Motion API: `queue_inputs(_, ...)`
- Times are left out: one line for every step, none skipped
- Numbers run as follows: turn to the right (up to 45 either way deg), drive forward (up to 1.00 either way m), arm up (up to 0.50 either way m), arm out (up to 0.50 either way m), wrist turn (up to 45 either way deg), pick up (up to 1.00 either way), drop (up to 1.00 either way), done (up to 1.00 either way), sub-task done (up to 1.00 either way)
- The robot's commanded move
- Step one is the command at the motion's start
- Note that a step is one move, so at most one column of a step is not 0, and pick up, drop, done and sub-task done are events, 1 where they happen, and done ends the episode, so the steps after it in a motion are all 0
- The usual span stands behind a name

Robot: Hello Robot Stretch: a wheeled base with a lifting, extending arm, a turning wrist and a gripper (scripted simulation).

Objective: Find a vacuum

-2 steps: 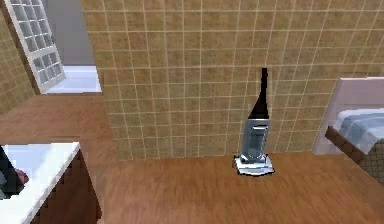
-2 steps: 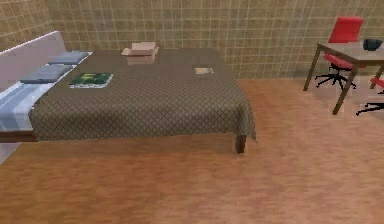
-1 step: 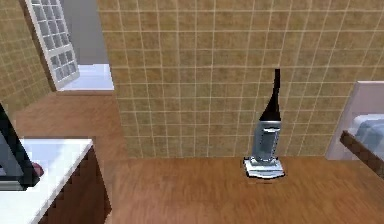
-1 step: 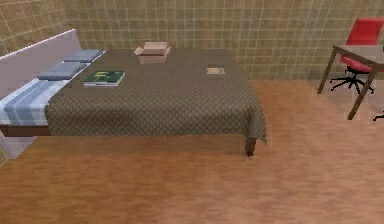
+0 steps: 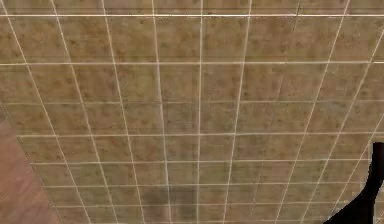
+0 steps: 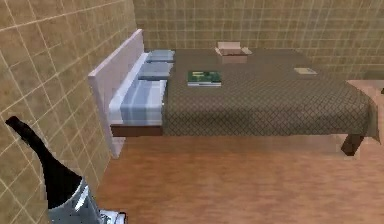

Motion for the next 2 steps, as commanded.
queue_inputs(0.0, 0.20, 0.00, 0.00, 0.0, 0.00, 0.00, 0.00, 0.00)
queue_inputs(45.0, 0.00, 0.00, 0.00, 0.0, 0.00, 0.00, 0.00, 0.00)
